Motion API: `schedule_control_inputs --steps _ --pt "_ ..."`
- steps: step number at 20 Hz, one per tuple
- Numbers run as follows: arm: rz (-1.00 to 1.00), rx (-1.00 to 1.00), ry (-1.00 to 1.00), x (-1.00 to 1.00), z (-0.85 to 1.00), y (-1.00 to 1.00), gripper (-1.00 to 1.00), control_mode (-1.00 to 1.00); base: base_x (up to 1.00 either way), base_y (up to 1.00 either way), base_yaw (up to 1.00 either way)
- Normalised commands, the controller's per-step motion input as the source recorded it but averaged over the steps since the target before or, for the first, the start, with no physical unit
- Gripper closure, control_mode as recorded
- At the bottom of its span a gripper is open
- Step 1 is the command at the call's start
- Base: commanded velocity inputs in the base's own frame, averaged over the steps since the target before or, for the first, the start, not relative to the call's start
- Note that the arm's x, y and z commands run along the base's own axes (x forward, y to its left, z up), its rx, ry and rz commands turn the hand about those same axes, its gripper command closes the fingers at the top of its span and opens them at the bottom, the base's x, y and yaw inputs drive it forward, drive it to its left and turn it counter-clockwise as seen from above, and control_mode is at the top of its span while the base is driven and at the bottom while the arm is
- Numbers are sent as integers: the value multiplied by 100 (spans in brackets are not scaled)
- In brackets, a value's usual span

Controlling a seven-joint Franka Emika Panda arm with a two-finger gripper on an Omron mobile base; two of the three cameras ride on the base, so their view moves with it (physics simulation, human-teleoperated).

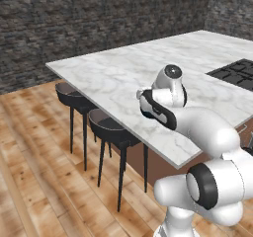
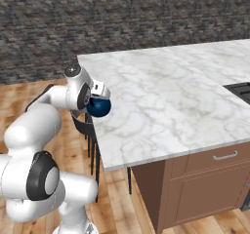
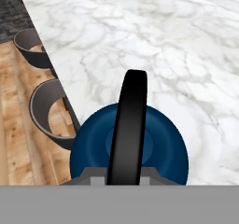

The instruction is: The kettle is done boiling. Turn off the stove, then wait for 300 timesteps before moving the kettle to the dining table.

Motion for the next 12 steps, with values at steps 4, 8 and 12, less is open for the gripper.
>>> schedule_control_inputs --steps 4,8,12 --pt "0 0 0 16 -17 -1 100 -100 0 0 0" --pt "0 0 0 19 -20 0 100 -100 0 0 0" --pt "0 0 0 21 -24 0 100 -100 0 0 0"
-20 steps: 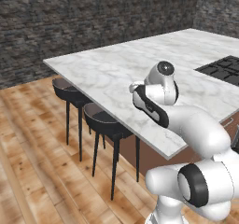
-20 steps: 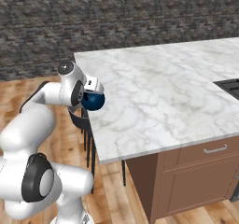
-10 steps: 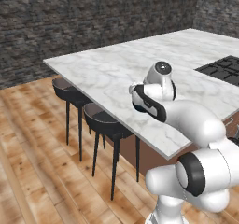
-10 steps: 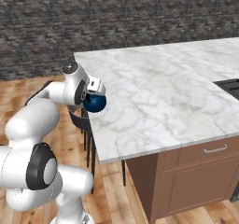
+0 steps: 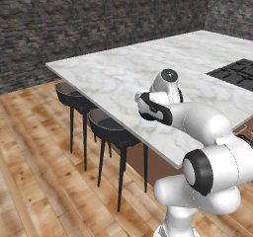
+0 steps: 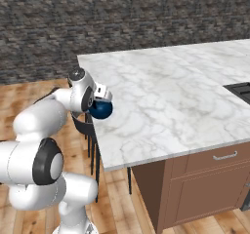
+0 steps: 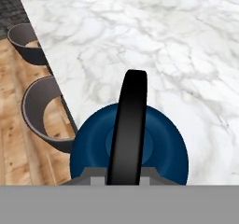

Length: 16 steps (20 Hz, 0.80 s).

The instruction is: The kettle is done boiling. Turn off the stove, then wait for 300 timesteps before moving the kettle to the dining table.

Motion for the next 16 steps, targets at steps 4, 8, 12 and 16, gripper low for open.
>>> schedule_control_inputs --steps 4,8,12,16 --pt "0 0 0 21 -22 -3 100 -100 0 0 0" --pt "0 0 0 21 -20 -3 100 -100 0 0 0" --pt "0 0 0 21 -21 -4 100 -100 0 0 0" --pt "0 0 0 21 -19 -5 100 -100 0 0 0"
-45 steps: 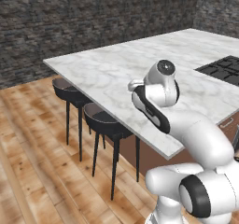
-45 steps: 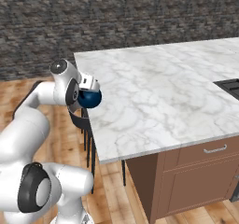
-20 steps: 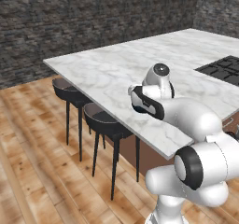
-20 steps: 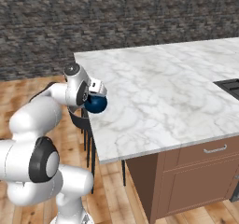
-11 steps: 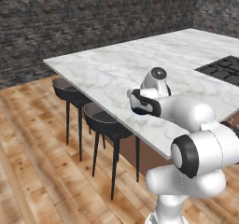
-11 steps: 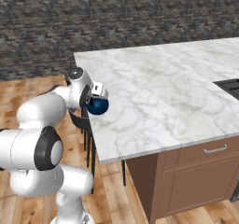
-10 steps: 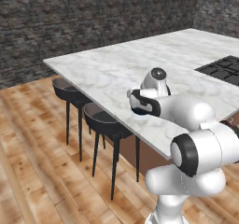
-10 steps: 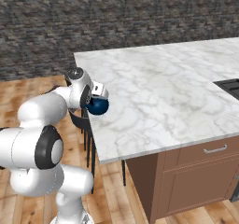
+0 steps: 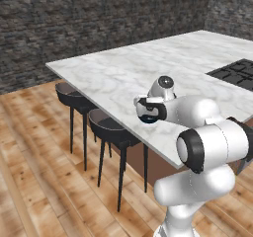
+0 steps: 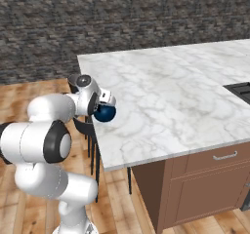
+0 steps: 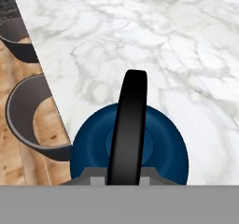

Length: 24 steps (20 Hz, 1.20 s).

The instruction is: The kettle is done boiling. Turn off the stove, then wait for 300 timesteps before moving the kettle to the dining table.

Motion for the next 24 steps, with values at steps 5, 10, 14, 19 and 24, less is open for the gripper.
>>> schedule_control_inputs --steps 5,10,14,19,24 --pt "0 0 0 21 -19 -2 100 -100 0 0 0" --pt "0 0 0 20 -19 -4 100 -100 0 0 0" --pt "0 0 0 20 -19 -7 100 -100 0 0 0" --pt "0 0 0 18 -18 -7 100 -100 0 0 0" --pt "0 0 0 18 -17 -4 100 -100 0 0 0"
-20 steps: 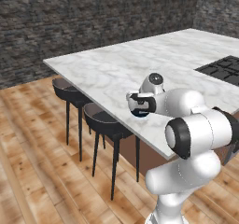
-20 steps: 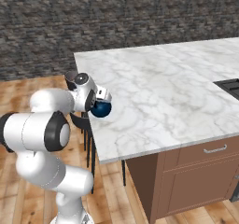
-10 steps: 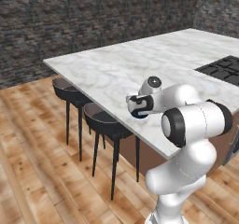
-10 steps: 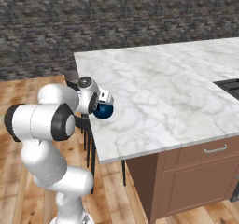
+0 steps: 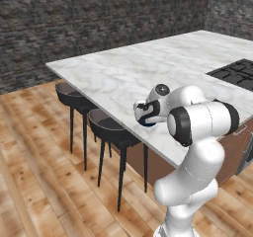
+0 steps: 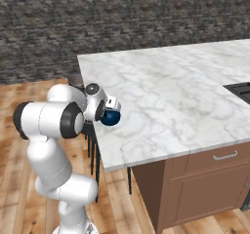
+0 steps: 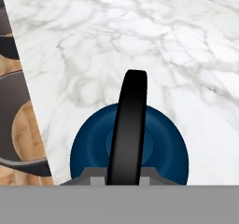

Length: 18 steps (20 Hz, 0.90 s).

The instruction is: The kettle is done boiling. Turn off the stove, then wait for 300 timesteps before moving the kettle to the dining table.

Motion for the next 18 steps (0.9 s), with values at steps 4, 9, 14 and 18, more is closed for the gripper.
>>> schedule_control_inputs --steps 4,9,14,18 --pt "0 0 -1 18 -16 -4 100 -100 0 0 0" --pt "0 0 -1 16 -16 -4 100 -100 0 0 0" --pt "0 0 -1 17 -16 -3 100 -100 0 0 0" --pt "0 0 -1 18 -18 -3 100 -100 0 0 0"
